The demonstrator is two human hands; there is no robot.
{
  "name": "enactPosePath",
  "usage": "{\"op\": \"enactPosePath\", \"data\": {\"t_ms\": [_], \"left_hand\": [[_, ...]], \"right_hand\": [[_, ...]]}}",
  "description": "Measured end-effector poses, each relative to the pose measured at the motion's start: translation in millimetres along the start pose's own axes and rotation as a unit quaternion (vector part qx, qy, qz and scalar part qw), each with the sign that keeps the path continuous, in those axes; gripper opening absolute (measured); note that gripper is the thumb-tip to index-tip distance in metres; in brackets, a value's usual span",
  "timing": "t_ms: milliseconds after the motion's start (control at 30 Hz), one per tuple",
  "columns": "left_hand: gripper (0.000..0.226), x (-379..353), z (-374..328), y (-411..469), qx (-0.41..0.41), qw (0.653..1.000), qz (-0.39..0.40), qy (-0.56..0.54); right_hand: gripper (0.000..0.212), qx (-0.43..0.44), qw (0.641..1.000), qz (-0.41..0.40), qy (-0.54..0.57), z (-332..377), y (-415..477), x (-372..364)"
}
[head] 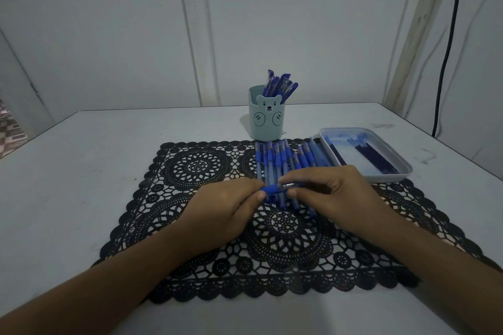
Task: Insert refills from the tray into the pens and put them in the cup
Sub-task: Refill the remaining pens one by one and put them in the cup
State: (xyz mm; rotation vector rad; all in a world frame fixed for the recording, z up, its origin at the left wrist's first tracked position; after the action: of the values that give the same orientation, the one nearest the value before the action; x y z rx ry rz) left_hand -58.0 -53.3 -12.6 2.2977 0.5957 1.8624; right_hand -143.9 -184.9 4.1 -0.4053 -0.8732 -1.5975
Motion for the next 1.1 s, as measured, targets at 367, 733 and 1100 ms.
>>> {"op": "enactPosePath", "data": {"t_ms": [367,733,1100], "left_hand": [[0.036,9.2,8.0,6.3,0.052,0.998,-0.034,-0.025],[0.022,102.2,47.2,85.1,0.158,0.948,-0.211,-0.181],[0.020,104.0,94.1,174.7,0.244,0.932,-0.211,-0.165]], "right_hand": [[0.048,-0.019,0.999,-0.047,0.000,-18.8,5.5,11.5],[0.047,-0.087,0.965,0.087,-0.233,-44.8,18.6,-15.7],[0.047,-0.061,0.968,0.084,-0.228,-45.0,18.4,-15.3]]}}
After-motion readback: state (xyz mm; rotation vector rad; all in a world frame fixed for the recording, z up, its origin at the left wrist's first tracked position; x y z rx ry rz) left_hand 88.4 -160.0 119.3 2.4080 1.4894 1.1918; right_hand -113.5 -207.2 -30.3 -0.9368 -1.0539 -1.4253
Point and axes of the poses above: each hand's wrist, its own y-axis towards the middle knuckle, its own x-axis out of the back of the hand, z = x × y, the point moved 6 cm from there along y, towards the middle knuckle, and after that the axes turned 14 degrees about z, right-handed, at the moved point
